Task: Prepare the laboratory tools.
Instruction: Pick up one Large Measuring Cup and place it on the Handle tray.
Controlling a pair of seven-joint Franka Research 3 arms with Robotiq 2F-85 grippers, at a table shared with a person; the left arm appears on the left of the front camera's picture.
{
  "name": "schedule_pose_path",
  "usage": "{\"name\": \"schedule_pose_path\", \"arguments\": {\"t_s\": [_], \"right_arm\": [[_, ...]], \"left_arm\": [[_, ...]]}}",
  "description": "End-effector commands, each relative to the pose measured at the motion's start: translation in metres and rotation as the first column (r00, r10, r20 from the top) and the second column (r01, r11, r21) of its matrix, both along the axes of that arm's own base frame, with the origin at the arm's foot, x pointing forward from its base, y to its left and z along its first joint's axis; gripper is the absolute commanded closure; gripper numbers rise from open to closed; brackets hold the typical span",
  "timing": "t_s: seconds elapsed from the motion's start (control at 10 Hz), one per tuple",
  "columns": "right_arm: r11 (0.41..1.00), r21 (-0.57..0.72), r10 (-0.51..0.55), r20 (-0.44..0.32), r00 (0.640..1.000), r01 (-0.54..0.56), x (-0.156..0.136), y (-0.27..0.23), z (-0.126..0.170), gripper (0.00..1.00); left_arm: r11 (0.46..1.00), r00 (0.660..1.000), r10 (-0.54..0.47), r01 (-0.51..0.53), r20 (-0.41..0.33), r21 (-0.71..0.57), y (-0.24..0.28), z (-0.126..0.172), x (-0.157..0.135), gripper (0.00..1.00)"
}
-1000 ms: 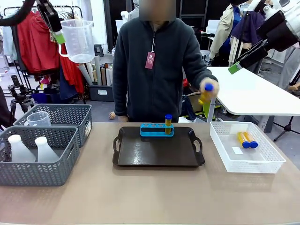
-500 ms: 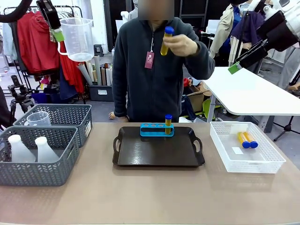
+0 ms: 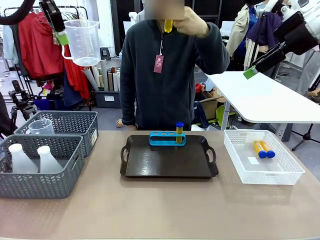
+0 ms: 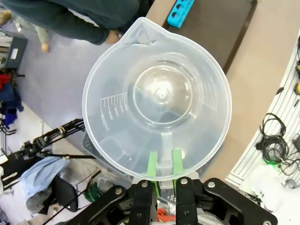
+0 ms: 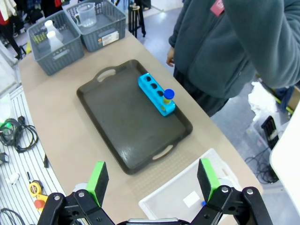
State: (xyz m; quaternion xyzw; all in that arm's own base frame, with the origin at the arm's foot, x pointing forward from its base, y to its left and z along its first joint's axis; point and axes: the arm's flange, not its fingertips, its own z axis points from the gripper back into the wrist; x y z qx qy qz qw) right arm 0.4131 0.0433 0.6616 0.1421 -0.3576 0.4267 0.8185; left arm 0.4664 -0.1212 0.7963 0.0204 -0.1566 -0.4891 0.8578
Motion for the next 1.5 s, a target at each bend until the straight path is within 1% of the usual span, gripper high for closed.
{"name": "schedule_pose_path", "arguments": {"t_s": [0.0, 0.1, 0.2, 0.4, 0.5, 0.6, 0.7, 0.8, 1.0, 1.2, 1.3, 1.4], "right_arm": [[1.000, 0.023, 0.013, 0.004, 1.000, -0.013, 0.001, 0.000, 0.001, 0.00], [1.000, 0.023, 0.013, 0.004, 1.000, -0.013, 0.001, 0.000, 0.001, 0.00], [1.000, 0.023, 0.013, 0.004, 1.000, -0.013, 0.001, 0.000, 0.001, 0.00], [1.000, 0.023, 0.013, 0.004, 1.000, -0.013, 0.001, 0.000, 0.001, 0.00], [1.000, 0.023, 0.013, 0.004, 1.000, -0.013, 0.001, 0.000, 0.001, 0.00], [1.000, 0.023, 0.013, 0.004, 1.000, -0.013, 0.001, 0.000, 0.001, 0.00], [1.000, 0.023, 0.013, 0.004, 1.000, -0.013, 0.001, 0.000, 0.001, 0.00], [1.000, 0.023, 0.013, 0.004, 1.000, -0.013, 0.001, 0.000, 0.001, 0.00], [1.000, 0.023, 0.013, 0.004, 1.000, -0.013, 0.001, 0.000, 0.001, 0.00], [1.000, 0.023, 0.013, 0.004, 1.000, -0.013, 0.001, 0.000, 0.001, 0.00], [1.000, 0.023, 0.013, 0.004, 1.000, -0.013, 0.001, 0.000, 0.001, 0.00], [1.000, 0.023, 0.013, 0.004, 1.000, -0.013, 0.001, 0.000, 0.001, 0.00]], "left_arm": [[0.999, 0.999, -0.046, 0.045, -0.002, -0.023, -0.017, -0.007, -0.005, 1.00], [0.996, 0.996, -0.086, 0.086, -0.005, -0.014, -0.035, -0.022, -0.005, 1.00], [0.993, 0.992, -0.121, 0.120, -0.026, -0.009, -0.051, -0.035, -0.005, 1.00], [0.986, 0.985, -0.164, 0.165, -0.060, 0.006, -0.080, -0.062, -0.007, 1.00], [0.985, 0.982, -0.170, 0.171, -0.078, 0.005, -0.094, -0.076, -0.005, 1.00], [0.980, 0.976, -0.200, 0.201, -0.082, 0.004, -0.114, -0.096, 0.001, 1.00], [0.973, 0.970, -0.229, 0.229, -0.086, -0.003, -0.127, -0.106, 0.003, 1.00], [0.971, 0.965, -0.238, 0.240, -0.108, -0.001, -0.138, -0.111, -0.005, 1.00], [0.968, 0.961, -0.252, 0.252, -0.112, -0.012, -0.167, -0.140, 0.003, 1.00], [0.960, 0.953, -0.281, 0.280, -0.110, -0.021, -0.184, -0.159, 0.008, 1.00], [0.959, 0.951, -0.285, 0.283, -0.117, -0.033, -0.194, -0.168, 0.006, 1.00], [0.954, 0.946, -0.300, 0.295, -0.121, -0.056, -0.206, -0.184, 0.009, 1.00]]}}
